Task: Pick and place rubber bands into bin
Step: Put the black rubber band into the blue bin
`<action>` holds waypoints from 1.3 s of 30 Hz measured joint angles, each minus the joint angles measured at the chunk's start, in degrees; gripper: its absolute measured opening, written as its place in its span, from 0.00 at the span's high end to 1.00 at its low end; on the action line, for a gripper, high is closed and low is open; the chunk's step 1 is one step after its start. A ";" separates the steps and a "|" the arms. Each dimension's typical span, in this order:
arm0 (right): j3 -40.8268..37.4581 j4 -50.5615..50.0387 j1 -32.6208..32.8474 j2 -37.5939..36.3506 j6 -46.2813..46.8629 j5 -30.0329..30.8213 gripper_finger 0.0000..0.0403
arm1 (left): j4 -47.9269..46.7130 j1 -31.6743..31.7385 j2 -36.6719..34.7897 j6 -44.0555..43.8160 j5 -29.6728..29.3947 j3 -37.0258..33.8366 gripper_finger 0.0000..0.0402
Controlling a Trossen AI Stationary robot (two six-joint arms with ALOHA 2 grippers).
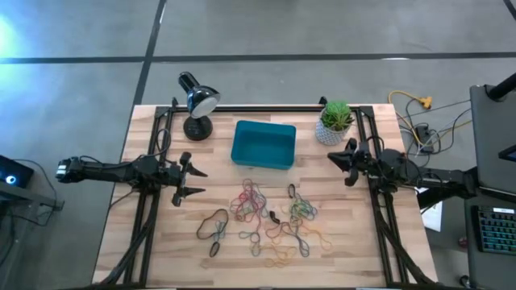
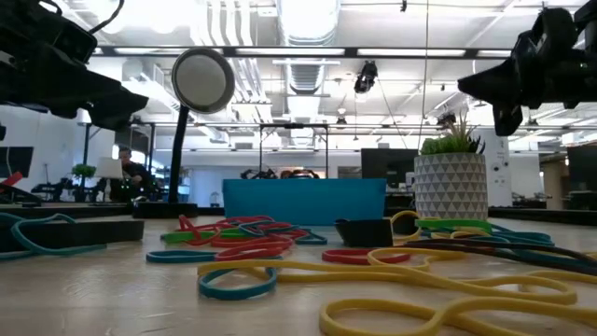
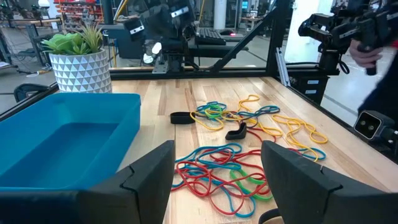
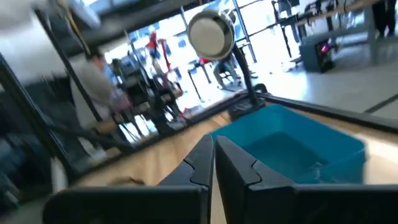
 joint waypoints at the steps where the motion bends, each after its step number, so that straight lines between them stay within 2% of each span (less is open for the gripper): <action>1: 0.00 1.01 0.00 0.00 1.49 0.18 0.98 | 0.01 0.01 0.00 0.00 0.00 0.00 0.44; 5: 0.00 3.56 0.00 0.00 4.45 3.48 0.98 | 0.01 0.01 0.00 0.02 -0.06 0.00 0.44; 9: 0.00 8.82 0.00 -0.02 15.14 3.68 0.98 | 3.39 0.05 0.00 -0.02 -2.79 0.00 0.44; 14: 0.02 15.72 0.00 -0.04 20.94 4.75 0.98 | 12.62 0.08 -0.08 -10.67 -2.99 0.00 0.44; 19: 0.02 14.50 0.02 0.22 17.73 2.80 0.98 | 25.62 0.08 0.11 -12.14 -3.22 -0.02 0.44; 22: -0.01 12.29 0.00 1.24 19.28 1.99 0.98 | 36.20 0.04 0.16 -13.63 -0.51 -0.04 0.44; 26: 0.05 14.50 0.02 4.30 20.98 -4.82 0.98 | 44.25 -0.02 0.06 -16.29 6.92 -0.04 0.44; 29: 2.43 16.29 0.04 7.81 20.25 -11.09 0.98 | 46.99 0.01 0.07 -11.68 6.47 -0.04 0.44; 33: 8.93 16.14 0.04 13.20 12.38 -17.28 0.98 | 51.50 0.01 0.00 -5.56 6.01 -0.04 0.44; 39: 20.77 9.64 0.02 19.70 0.12 -21.48 0.98 | 60.62 0.01 0.23 -3.69 6.02 0.34 0.44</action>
